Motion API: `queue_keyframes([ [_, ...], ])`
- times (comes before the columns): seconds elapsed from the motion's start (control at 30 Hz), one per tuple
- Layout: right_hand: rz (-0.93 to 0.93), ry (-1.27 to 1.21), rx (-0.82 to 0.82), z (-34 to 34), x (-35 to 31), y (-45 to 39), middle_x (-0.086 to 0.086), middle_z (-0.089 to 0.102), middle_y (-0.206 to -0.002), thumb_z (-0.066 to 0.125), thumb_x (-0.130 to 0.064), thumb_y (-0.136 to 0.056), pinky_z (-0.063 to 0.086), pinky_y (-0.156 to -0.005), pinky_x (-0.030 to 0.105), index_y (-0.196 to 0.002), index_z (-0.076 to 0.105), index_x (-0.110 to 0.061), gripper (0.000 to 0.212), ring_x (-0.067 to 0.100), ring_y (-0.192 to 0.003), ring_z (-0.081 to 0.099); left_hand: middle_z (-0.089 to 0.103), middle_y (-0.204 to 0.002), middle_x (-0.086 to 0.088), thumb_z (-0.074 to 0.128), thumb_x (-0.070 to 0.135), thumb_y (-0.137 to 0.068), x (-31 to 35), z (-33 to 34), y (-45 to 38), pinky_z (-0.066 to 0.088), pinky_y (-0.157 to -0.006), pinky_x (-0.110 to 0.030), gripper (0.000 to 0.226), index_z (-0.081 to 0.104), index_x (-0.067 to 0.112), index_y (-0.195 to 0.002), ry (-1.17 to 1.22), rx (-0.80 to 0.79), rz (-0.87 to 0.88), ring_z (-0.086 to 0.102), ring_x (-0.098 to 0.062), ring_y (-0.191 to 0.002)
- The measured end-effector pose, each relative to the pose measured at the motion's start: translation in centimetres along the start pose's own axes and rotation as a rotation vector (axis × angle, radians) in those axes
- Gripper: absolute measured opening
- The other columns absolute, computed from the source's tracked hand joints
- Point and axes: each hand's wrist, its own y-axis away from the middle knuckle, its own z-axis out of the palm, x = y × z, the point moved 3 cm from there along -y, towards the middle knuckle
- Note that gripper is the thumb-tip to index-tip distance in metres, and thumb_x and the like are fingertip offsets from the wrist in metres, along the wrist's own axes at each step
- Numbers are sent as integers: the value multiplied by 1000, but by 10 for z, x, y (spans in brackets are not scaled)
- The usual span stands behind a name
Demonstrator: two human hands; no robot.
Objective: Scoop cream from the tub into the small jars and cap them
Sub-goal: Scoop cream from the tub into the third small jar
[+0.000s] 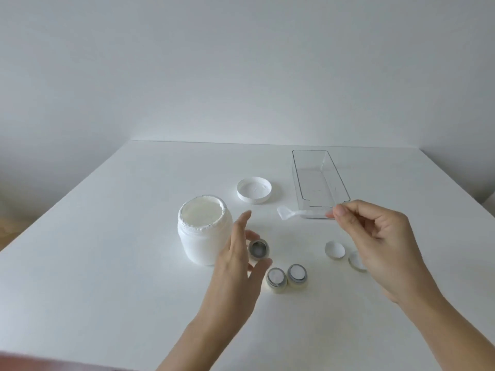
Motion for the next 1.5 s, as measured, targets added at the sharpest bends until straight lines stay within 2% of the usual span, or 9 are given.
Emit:
queue_keyframes([
  [0.3, -431, 366, -217, 93, -61, -45, -3, 56, -76, 69, -26, -85, 40, -64, 15, -85, 77, -19, 11, 3, -66, 54, 75, -98, 14, 86, 4, -71, -32, -14, 41, 50, -64, -17, 58, 54, 31, -111, 404, 292, -240, 67, -11, -79],
  [0.4, -592, 586, -397, 121, -75, -54, 2, 55, -84, 61, -28, -91, 46, -67, 35, -87, 75, -13, 20, 18, -71, 52, 76, -97, 9, 86, 16, -64, -36, -15, 42, 50, -62, -17, 54, 58, 28, -108, 463, 316, -255, 67, -12, -76],
  [0.63, -948, 1149, -609, 171, -85, -67, -1, 32, -74, 42, -8, -95, 31, -68, 31, -81, 50, -19, 20, 22, -72, 44, 77, -95, 7, 87, 30, -56, -39, -15, 43, 50, -62, -18, 48, 66, 31, -99, 521, 317, -252, 64, -21, -73],
  [0.73, -911, 1246, -649, 176, -80, -74, -2, 24, -67, 43, -7, -95, 27, -67, 30, -80, 50, -18, 20, 22, -69, 42, 78, -91, 5, 89, 27, -55, -39, -16, 43, 50, -61, -16, 44, 68, 34, -94, 555, 307, -241, 65, -12, -71],
  [0.93, -685, 1170, -771, 179, -64, -82, 4, 46, -83, 42, -16, -98, 32, -72, 32, -71, 44, -15, 27, 23, -69, 43, 78, -86, -2, 89, 12, -57, -39, -16, 41, 53, -66, -17, 39, 71, 24, -89, 593, 283, -218, 70, -13, -73],
  [1.07, -420, 945, -833, 172, -58, -90, 6, 43, -61, 48, -20, -96, 30, -65, 32, -57, 30, -13, 43, 21, -56, 32, 79, -86, -4, 89, 9, -57, -40, -17, 41, 55, -70, -18, 39, 72, 20, -89, 613, 281, -220, 73, -15, -77],
  [1.17, -233, 749, -819, 167, -55, -94, 19, 59, -69, 52, -21, -94, 33, -57, 29, -66, 47, 3, 37, 20, -59, 38, 78, -86, -3, 89, 9, -57, -40, -18, 41, 55, -70, -18, 38, 73, 21, -89, 622, 276, -220, 73, -15, -78],
  [1.23, -131, 644, -789, 163, -53, -96, 6, 55, -64, 53, -21, -94, 33, -53, 27, -79, 56, 12, 36, 18, -55, 38, 78, -86, -3, 88, 8, -57, -39, -18, 41, 55, -71, -18, 38, 73, 21, -89, 625, 274, -222, 73, -14, -78],
  [1.5, 132, 385, -626, 140, -34, -103, -5, 62, -73, 55, -25, -94, 36, -63, 24, -80, 70, -4, 30, 17, -71, 53, 78, -88, -5, 88, 13, -57, -41, -18, 38, 57, -74, -23, 36, 72, 20, -88, 678, 264, -257, 73, -17, -81],
])
